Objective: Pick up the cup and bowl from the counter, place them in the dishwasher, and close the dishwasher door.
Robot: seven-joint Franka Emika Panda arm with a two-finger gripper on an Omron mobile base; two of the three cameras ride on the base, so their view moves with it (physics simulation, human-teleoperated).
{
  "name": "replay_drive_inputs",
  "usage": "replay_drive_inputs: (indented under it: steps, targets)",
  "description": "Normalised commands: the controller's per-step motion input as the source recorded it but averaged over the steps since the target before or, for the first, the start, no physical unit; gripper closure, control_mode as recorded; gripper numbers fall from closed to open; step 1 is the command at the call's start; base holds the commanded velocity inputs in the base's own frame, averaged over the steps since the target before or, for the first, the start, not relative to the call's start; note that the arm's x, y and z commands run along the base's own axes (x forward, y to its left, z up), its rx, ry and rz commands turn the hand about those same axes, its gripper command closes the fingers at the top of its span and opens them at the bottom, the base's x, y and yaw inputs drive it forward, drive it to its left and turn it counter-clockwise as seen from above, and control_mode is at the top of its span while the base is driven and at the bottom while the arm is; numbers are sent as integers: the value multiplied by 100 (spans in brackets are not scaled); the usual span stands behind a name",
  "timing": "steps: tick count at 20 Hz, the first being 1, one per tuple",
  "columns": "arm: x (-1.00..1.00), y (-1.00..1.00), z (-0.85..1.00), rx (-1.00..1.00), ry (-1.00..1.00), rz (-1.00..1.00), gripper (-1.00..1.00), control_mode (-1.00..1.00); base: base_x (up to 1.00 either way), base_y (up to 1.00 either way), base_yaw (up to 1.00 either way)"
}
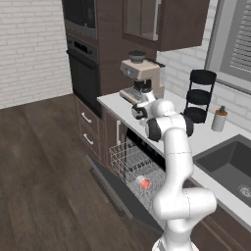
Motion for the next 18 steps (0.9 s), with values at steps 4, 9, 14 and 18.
replay_drive_inputs:
  steps: [4,9,14,18]
  targets:
    - [-87,67,3,0,-6,2,100,-100,0,0,0]
    - [-100,100,21,-1,-7,8,100,-100,0,0,0]
    - [-100,100,1,0,0,11,100,-100,0,0,0]
    - [-100,70,-27,2,1,10,100,-100,0,0,0]
